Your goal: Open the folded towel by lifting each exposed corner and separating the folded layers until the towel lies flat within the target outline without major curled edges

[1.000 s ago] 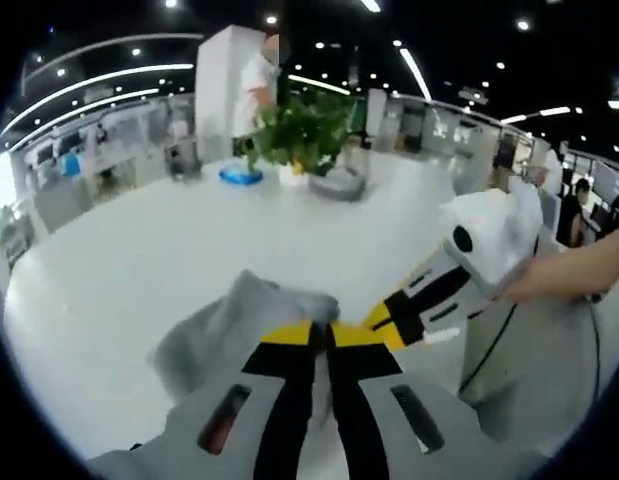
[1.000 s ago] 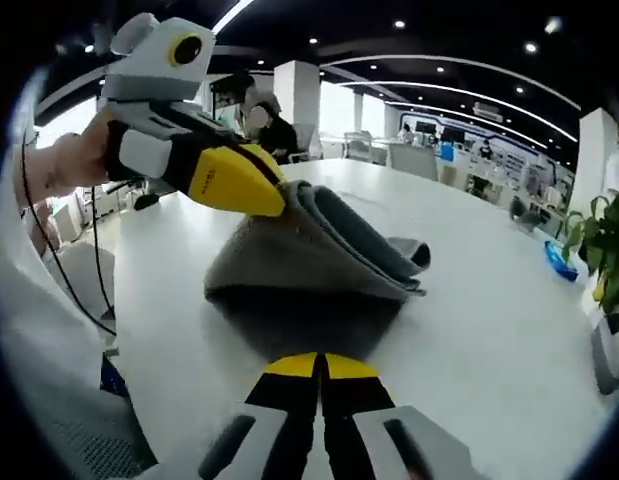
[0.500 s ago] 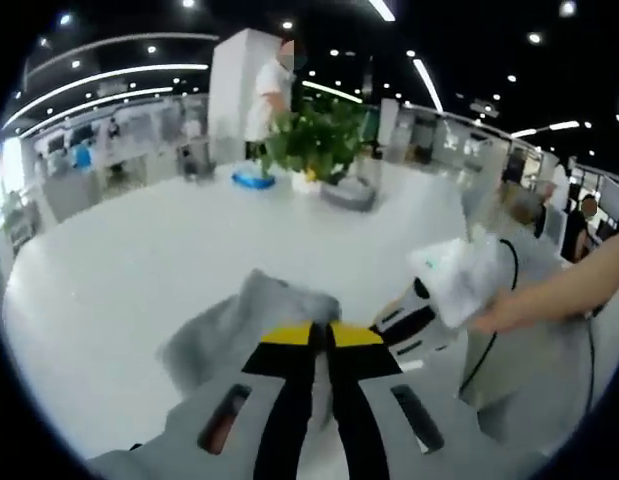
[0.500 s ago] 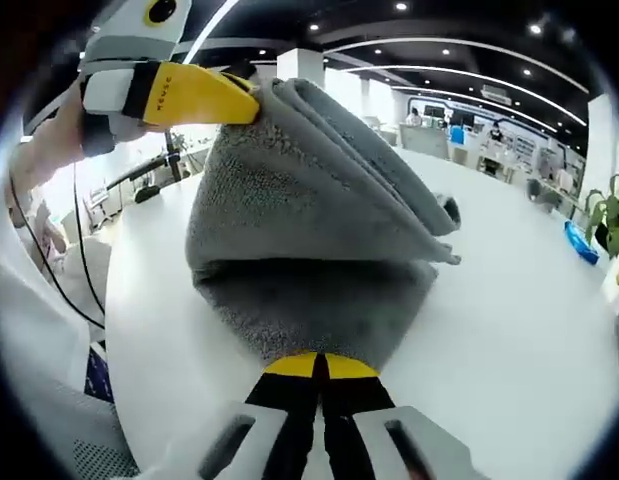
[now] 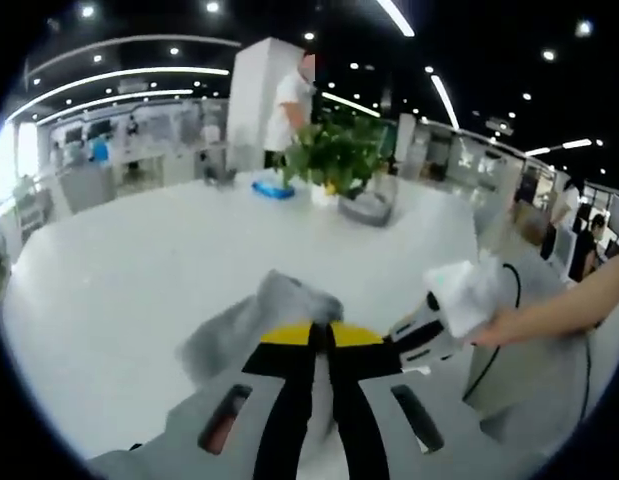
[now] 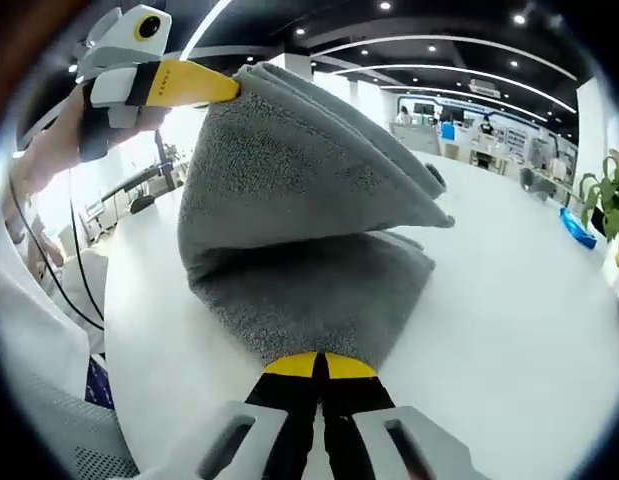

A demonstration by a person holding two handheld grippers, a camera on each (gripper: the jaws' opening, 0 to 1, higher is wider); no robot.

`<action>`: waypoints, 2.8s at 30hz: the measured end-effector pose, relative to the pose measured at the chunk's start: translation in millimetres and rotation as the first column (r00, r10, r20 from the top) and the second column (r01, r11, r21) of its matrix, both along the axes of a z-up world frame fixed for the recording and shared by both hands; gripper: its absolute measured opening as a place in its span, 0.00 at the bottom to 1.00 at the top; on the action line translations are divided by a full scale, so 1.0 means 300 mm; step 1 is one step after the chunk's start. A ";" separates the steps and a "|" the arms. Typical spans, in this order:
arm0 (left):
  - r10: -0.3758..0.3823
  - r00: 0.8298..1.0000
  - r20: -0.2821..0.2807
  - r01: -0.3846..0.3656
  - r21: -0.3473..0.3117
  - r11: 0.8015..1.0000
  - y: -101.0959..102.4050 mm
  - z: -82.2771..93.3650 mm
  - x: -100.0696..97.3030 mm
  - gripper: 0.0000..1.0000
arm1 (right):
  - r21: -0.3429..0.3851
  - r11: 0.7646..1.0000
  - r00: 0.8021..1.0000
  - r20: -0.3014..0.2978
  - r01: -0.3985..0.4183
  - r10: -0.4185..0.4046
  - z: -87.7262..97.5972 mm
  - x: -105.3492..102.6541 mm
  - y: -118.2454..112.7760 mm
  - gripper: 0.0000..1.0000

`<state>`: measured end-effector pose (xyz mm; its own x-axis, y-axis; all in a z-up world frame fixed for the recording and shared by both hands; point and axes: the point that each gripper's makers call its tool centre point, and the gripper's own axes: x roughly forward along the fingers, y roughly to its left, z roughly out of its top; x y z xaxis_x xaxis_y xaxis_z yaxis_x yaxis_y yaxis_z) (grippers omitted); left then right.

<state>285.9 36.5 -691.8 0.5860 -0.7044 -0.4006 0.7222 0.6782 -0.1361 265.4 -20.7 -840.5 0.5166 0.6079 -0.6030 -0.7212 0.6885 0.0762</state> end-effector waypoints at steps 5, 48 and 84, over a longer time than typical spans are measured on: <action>0.010 1.000 0.004 -0.010 -0.008 1.000 0.012 0.008 -0.003 0.05 | 0.014 1.000 1.000 -0.023 0.016 -0.016 -0.002 -0.010 -0.007 0.00; 0.297 0.955 0.014 -0.295 -0.072 0.953 0.378 0.015 -0.067 0.05 | -0.084 0.996 0.998 -0.042 0.043 -0.047 -0.005 -0.077 -0.027 0.00; 0.451 0.892 0.035 -0.452 0.079 0.888 0.591 -0.114 -0.141 0.05 | -0.087 0.995 0.997 -0.047 0.054 -0.058 -0.004 -0.075 -0.027 0.00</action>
